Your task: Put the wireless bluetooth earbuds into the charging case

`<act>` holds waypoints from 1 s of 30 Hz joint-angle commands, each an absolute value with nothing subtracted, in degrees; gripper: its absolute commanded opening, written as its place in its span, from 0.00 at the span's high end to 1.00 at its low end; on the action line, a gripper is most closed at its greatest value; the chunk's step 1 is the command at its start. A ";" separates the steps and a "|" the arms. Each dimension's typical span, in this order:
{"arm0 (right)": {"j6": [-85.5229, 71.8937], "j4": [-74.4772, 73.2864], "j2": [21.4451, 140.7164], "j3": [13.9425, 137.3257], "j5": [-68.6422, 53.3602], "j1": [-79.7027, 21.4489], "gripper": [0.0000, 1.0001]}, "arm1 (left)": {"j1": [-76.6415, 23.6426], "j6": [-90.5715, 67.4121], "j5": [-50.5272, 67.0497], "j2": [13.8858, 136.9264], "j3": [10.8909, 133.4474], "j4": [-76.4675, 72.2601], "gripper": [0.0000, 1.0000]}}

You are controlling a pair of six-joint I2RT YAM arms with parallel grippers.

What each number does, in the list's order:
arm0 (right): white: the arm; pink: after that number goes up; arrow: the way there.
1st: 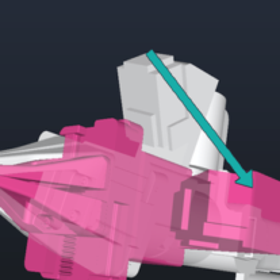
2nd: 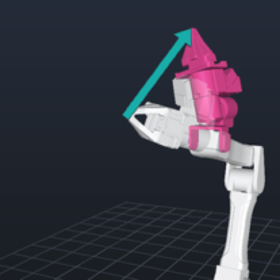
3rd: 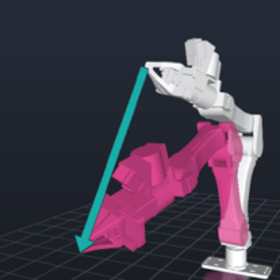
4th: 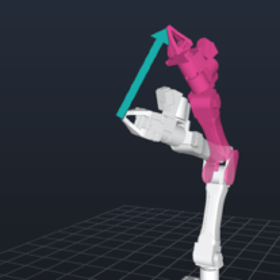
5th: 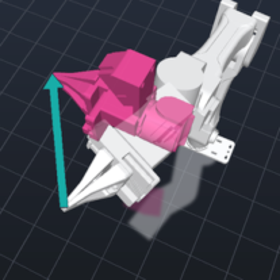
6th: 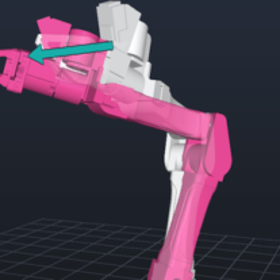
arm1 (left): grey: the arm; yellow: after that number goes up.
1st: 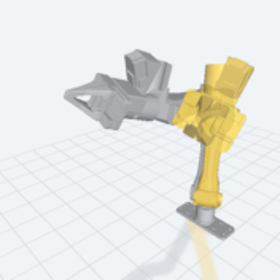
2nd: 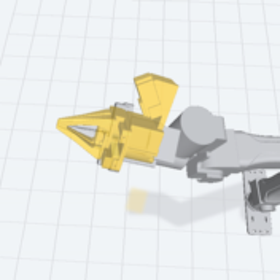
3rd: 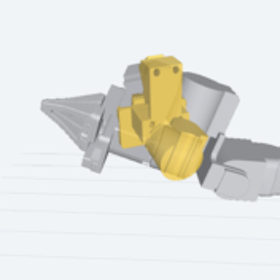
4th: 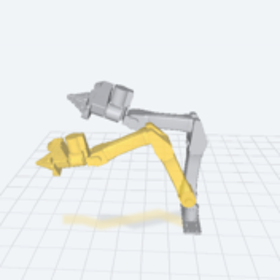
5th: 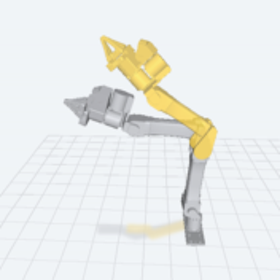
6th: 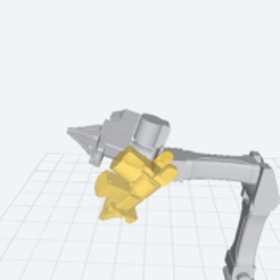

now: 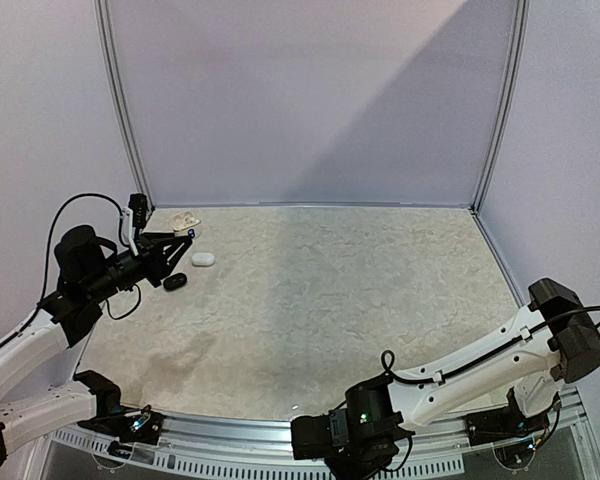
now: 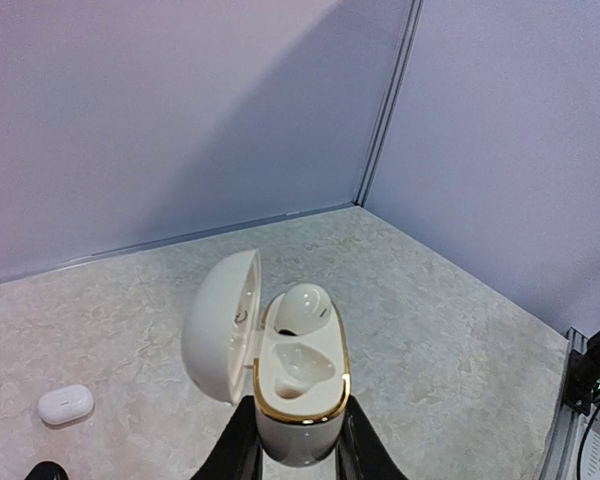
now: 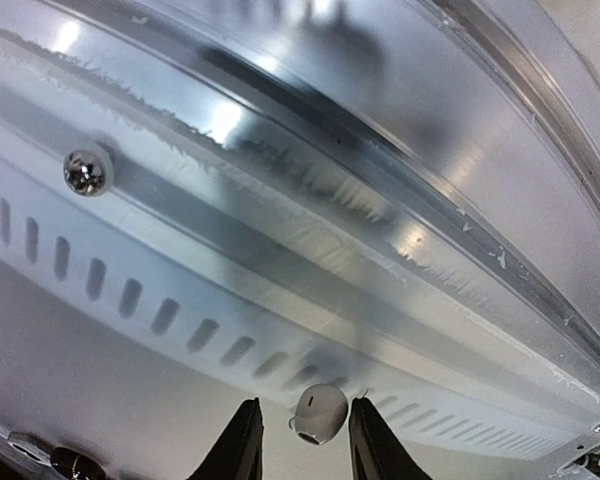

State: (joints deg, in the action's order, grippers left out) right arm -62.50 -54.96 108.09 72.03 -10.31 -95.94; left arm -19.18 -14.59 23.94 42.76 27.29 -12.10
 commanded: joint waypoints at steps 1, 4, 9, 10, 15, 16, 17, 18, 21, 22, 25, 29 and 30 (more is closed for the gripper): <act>-61.84 -56.88 108.93 71.67 -10.67 -96.15 0.73 | -19.27 -13.89 24.61 42.63 28.09 -11.69 1.00; -61.20 -56.95 108.97 72.03 -10.45 -96.15 0.79 | -19.39 -13.95 24.60 42.71 28.09 -11.69 1.00; -59.59 -57.76 110.31 73.49 -10.18 -96.07 0.87 | -19.28 -13.84 24.48 42.73 28.12 -11.82 1.00; -59.03 -57.87 110.51 74.02 -9.74 -96.00 0.89 | -19.27 -13.80 24.52 42.72 28.08 -11.74 1.00; -56.26 -60.96 110.99 78.49 -6.41 -93.87 0.94 | -19.34 -13.80 24.61 42.71 28.12 -11.61 1.00; -55.55 -61.63 110.85 79.57 -5.12 -93.34 0.94 | -19.37 -13.80 24.61 42.71 28.05 -11.67 1.00; -54.67 -61.88 110.43 80.48 -3.52 -91.99 0.94 | -19.26 -13.81 24.57 42.71 27.99 -11.73 1.00; -54.10 -61.39 109.94 80.84 -1.80 -90.78 0.94 | -19.34 -13.81 24.60 42.82 27.88 -11.89 1.00; -50.80 -56.30 107.43 80.38 3.90 -85.13 0.95 | -19.38 -14.31 24.76 42.85 27.27 -13.17 1.00; -49.70 -53.29 107.01 80.06 5.15 -82.98 0.95 | -19.28 -14.44 24.85 42.76 27.15 -13.54 1.00; -44.43 -42.69 107.50 80.59 7.64 -76.73 0.95 | -19.31 -14.44 25.18 42.36 27.36 -12.95 1.00; -39.91 -31.89 110.92 81.01 9.03 -70.50 0.95 | -19.25 -13.89 25.22 41.69 27.94 -11.17 1.00; -39.27 -29.41 112.20 81.22 8.98 -69.29 0.95 | -19.27 -13.95 25.20 41.69 27.95 -11.01 1.00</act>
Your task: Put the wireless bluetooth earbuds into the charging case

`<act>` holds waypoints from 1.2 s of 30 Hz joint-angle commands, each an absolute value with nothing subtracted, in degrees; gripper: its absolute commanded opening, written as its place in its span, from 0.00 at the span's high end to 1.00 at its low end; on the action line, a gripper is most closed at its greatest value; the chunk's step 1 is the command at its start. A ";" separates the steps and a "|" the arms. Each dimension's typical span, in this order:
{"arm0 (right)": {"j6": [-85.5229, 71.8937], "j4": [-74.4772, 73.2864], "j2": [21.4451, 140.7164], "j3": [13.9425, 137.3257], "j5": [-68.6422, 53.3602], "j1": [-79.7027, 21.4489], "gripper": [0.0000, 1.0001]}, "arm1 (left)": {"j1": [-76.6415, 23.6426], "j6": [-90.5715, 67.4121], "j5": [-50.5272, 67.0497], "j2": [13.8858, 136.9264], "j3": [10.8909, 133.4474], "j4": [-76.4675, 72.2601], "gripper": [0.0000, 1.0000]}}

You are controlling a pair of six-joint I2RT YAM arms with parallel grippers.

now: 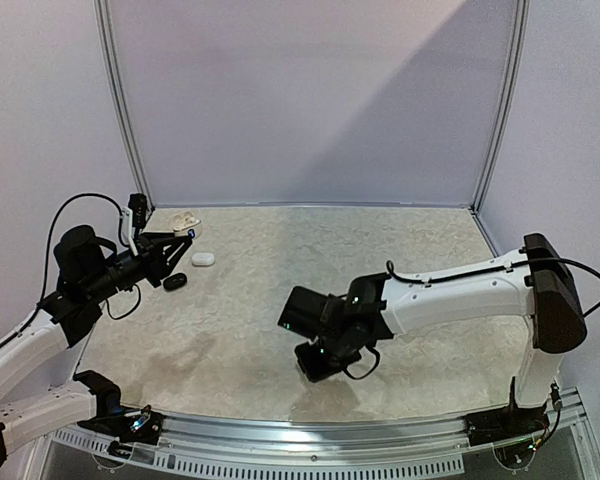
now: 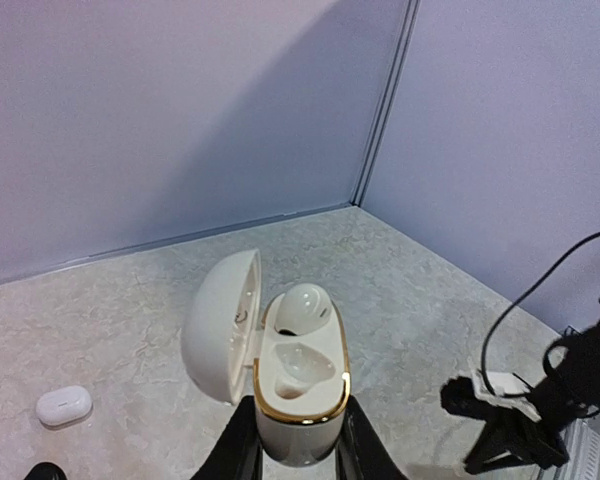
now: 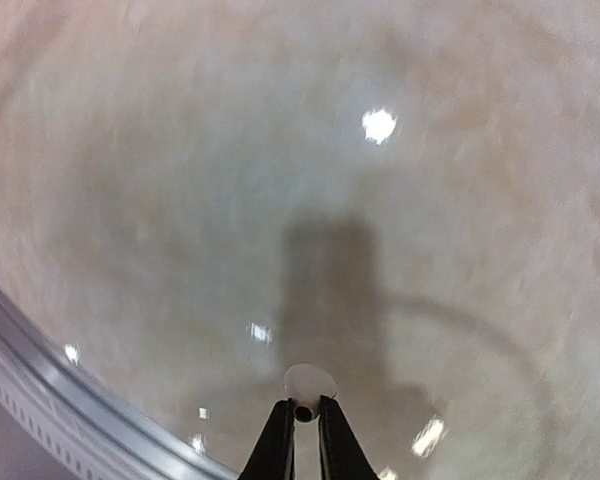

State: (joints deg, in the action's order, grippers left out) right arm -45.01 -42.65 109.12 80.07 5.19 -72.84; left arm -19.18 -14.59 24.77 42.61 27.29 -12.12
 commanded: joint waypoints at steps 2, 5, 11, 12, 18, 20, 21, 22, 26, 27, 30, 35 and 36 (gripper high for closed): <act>-38.58 -25.55 114.16 82.29 8.02 -67.50 0.96 | -19.18 -14.23 25.14 41.71 27.95 -10.99 1.00; -38.14 -22.62 117.49 84.71 5.65 -66.15 0.95 | -19.23 -14.15 25.25 41.87 27.84 -11.39 1.00; -41.57 -24.87 123.14 86.91 5.01 -64.84 0.97 | -19.08 -14.02 25.18 42.28 27.72 -11.91 1.00; -42.51 -24.82 123.01 86.66 5.53 -64.86 0.97 | -19.12 -13.90 25.18 42.28 27.76 -11.87 1.00; -39.90 -29.68 119.66 91.06 8.06 -64.80 0.95 | -19.13 -14.24 25.22 42.45 27.09 -12.47 1.00; -37.64 -30.96 119.12 93.22 7.70 -64.78 0.94 | -19.08 -14.11 25.35 42.30 27.12 -12.48 1.00; -37.29 -31.67 118.95 93.98 8.30 -64.78 0.94 | -19.08 -14.02 25.36 42.28 27.13 -12.48 1.00; -37.24 -32.56 118.78 94.76 9.71 -64.81 0.93 | -19.07 -13.98 25.27 42.21 27.12 -12.48 1.00; -38.10 -41.17 121.36 101.17 16.12 -64.78 0.62 | -19.07 -14.06 24.96 42.21 26.97 -12.46 1.00; -37.94 -44.35 123.58 103.65 17.13 -64.82 0.56 | -19.07 -14.02 25.04 42.20 26.93 -12.48 1.00; -38.01 -54.28 129.57 112.17 19.45 -64.95 0.49 | -19.14 -13.73 25.05 42.24 27.07 -12.07 1.00; -37.94 -61.26 136.00 119.58 20.00 -65.20 0.49 | -19.12 -13.93 24.96 42.36 26.82 -12.25 1.00; -37.81 -61.17 136.63 120.14 19.57 -65.36 0.50 | -19.12 -13.95 24.96 42.41 26.73 -12.30 1.00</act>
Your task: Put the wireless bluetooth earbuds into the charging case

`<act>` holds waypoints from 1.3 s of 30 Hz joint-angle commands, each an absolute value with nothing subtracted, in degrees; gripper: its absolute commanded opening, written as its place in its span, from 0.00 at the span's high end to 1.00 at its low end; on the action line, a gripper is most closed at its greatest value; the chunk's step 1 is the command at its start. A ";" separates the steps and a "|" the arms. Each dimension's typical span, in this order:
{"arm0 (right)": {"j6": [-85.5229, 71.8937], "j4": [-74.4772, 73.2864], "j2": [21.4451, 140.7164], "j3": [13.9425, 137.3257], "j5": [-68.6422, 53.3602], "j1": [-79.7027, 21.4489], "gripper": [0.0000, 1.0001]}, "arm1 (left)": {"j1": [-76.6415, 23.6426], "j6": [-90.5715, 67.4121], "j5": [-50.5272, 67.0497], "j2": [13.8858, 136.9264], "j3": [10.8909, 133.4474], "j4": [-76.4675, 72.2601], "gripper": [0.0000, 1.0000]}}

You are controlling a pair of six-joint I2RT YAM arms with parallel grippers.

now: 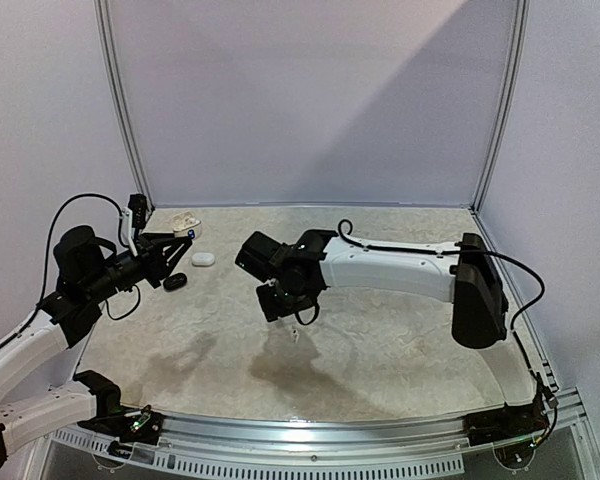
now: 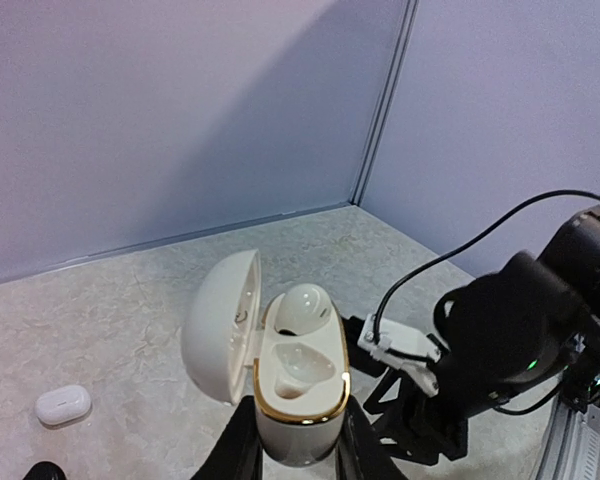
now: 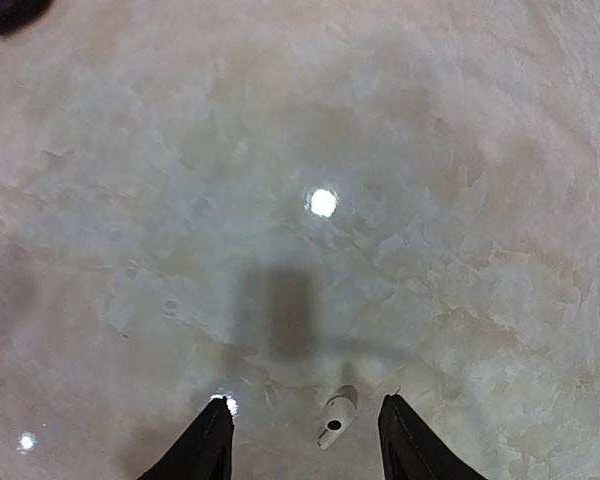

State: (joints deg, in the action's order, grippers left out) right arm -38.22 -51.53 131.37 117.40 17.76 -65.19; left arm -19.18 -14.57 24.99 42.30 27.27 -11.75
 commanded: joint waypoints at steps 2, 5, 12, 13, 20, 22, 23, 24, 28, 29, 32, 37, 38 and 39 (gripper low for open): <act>-37.49 -61.03 137.95 120.78 18.81 -65.48 0.51 | -19.07 -13.82 25.04 42.45 26.76 -12.30 1.00; -37.76 -61.29 138.78 120.86 18.31 -65.53 0.54 | -19.08 -13.66 24.90 42.46 26.78 -12.35 1.00; -38.33 -59.98 139.22 118.72 17.64 -65.51 0.70 | -19.08 -13.62 24.87 42.39 26.67 -12.30 1.00; -38.29 -59.98 139.22 118.62 17.74 -65.49 0.70 | -19.15 -13.57 24.85 42.39 26.65 -12.19 1.00; -36.95 -58.73 140.30 118.56 15.93 -65.54 0.71 | -19.13 -13.65 24.79 42.41 26.39 -12.39 1.00; -36.62 -58.54 140.65 118.49 15.75 -65.48 0.74 | -19.11 -13.60 24.78 42.36 26.38 -12.39 1.00; -36.53 -58.59 140.85 118.56 15.67 -65.42 0.76 | -19.10 -13.59 24.78 42.32 26.41 -12.38 1.00; -36.49 -58.61 140.88 118.45 15.60 -65.47 0.79 | -19.11 -13.59 24.74 42.28 26.37 -12.31 1.00; -36.47 -58.56 140.57 118.40 15.15 -65.45 0.84 | -19.10 -13.56 24.78 42.39 26.41 -12.21 1.00; -36.41 -58.59 140.45 118.42 15.04 -65.45 0.84 | -19.08 -13.49 24.78 42.38 26.38 -12.19 1.00; -36.09 -59.02 140.16 118.24 15.15 -65.42 0.82 | -19.07 -13.40 24.77 42.39 26.48 -12.13 1.00; -35.87 -59.03 140.26 117.34 14.82 -65.42 0.85 | -19.12 -13.50 24.78 42.46 26.45 -12.04 1.00; -35.86 -59.01 140.34 117.27 14.77 -65.42 0.87 | -19.10 -13.43 24.81 42.47 26.47 -11.98 1.00; -35.86 -58.99 140.28 117.26 14.72 -65.42 0.90 | -19.10 -13.38 24.86 42.47 26.51 -11.96 1.00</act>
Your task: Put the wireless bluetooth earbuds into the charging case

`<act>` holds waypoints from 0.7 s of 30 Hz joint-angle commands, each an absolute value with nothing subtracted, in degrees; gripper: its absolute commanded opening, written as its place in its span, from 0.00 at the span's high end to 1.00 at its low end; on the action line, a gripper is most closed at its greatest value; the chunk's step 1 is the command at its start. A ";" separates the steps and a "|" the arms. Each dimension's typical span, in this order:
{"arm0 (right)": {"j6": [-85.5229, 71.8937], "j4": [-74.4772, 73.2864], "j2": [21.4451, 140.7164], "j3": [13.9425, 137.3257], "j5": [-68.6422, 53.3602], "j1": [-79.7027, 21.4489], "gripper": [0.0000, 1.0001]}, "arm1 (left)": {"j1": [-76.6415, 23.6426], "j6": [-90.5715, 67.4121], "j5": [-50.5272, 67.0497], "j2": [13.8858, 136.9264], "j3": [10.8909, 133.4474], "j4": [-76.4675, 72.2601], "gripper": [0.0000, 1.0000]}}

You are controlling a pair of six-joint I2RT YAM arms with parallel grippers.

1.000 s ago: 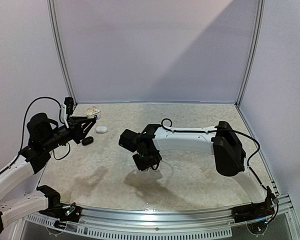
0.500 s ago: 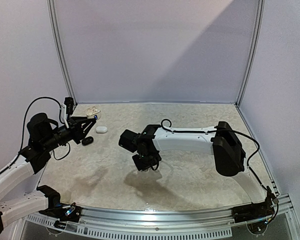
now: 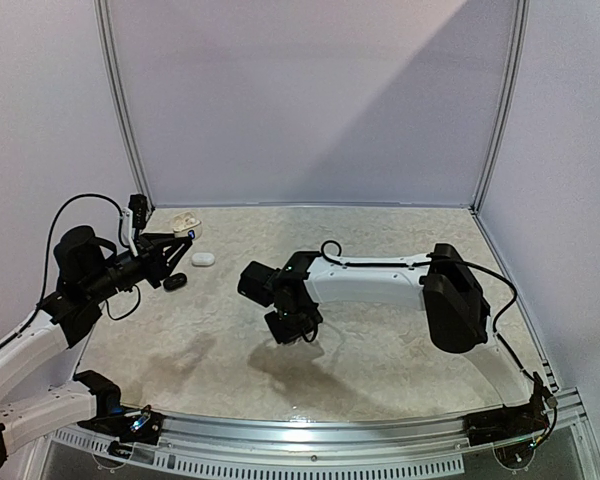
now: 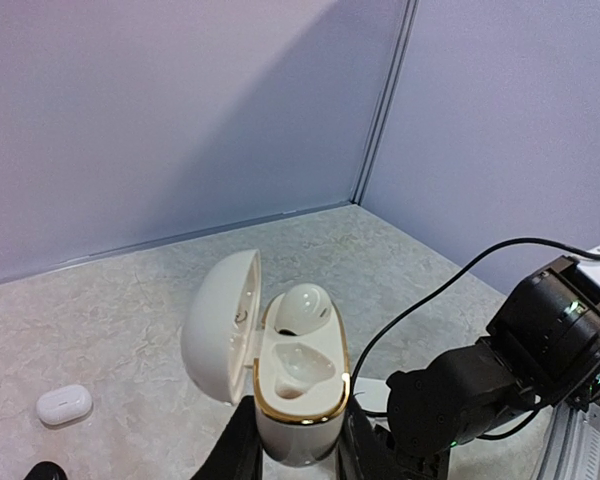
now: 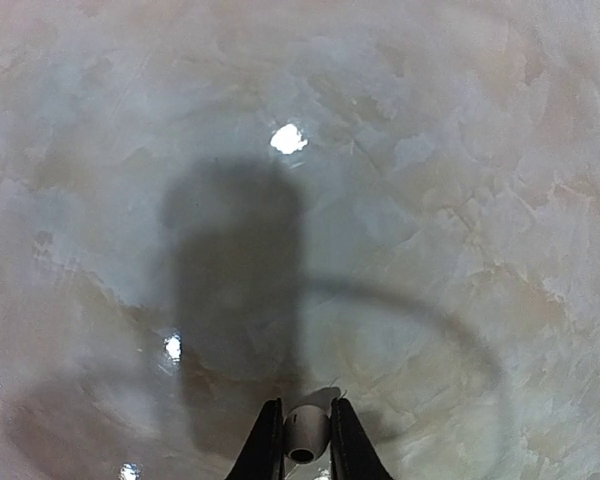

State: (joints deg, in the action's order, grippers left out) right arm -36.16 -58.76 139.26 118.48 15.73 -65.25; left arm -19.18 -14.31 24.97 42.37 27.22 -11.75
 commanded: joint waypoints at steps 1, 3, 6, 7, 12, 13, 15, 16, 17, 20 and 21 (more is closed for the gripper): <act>-35.99 -58.84 140.23 117.29 14.68 -65.46 0.92 | -19.12 -13.36 24.83 42.45 26.44 -11.95 1.00; -36.25 -58.08 139.89 117.26 14.54 -65.43 0.94 | -19.07 -13.36 24.83 42.45 26.44 -11.94 1.00; -36.25 -52.98 138.18 116.04 13.53 -65.47 0.96 | -19.13 -13.29 24.83 42.49 26.38 -11.95 1.00; -35.88 -49.17 136.63 114.04 12.58 -65.47 0.96 | -19.09 -13.31 24.79 42.46 26.37 -12.02 1.00; -39.77 -19.07 127.69 95.43 7.72 -65.23 0.98 | -19.10 -13.03 24.68 42.37 26.46 -11.72 1.00; -40.81 -14.55 126.14 92.57 7.31 -65.28 0.99 | -19.11 -13.01 24.68 42.44 26.52 -11.67 1.00; -43.48 -7.33 124.50 87.85 6.04 -65.37 0.99 | -19.13 -12.98 24.70 42.60 26.46 -11.73 1.00; -44.20 -4.12 124.24 86.00 5.20 -65.31 0.99 | -19.15 -13.02 24.77 42.70 26.38 -11.85 1.00; -45.12 -1.30 124.20 84.25 4.59 -65.37 0.99 | -19.08 -13.06 24.86 42.71 26.41 -12.01 1.00; -47.85 7.56 124.66 79.40 3.24 -65.52 0.99 | -19.12 -13.01 24.85 42.72 26.43 -11.88 1.00; -48.61 10.49 124.83 77.79 2.84 -65.50 0.99 | -19.08 -12.93 24.82 42.74 26.45 -11.75 1.00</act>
State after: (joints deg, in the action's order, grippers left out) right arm -43.44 -7.42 125.58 83.59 6.55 -65.23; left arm -19.18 -13.54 24.88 42.41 27.22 -11.73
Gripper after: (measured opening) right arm 0.125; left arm 0.232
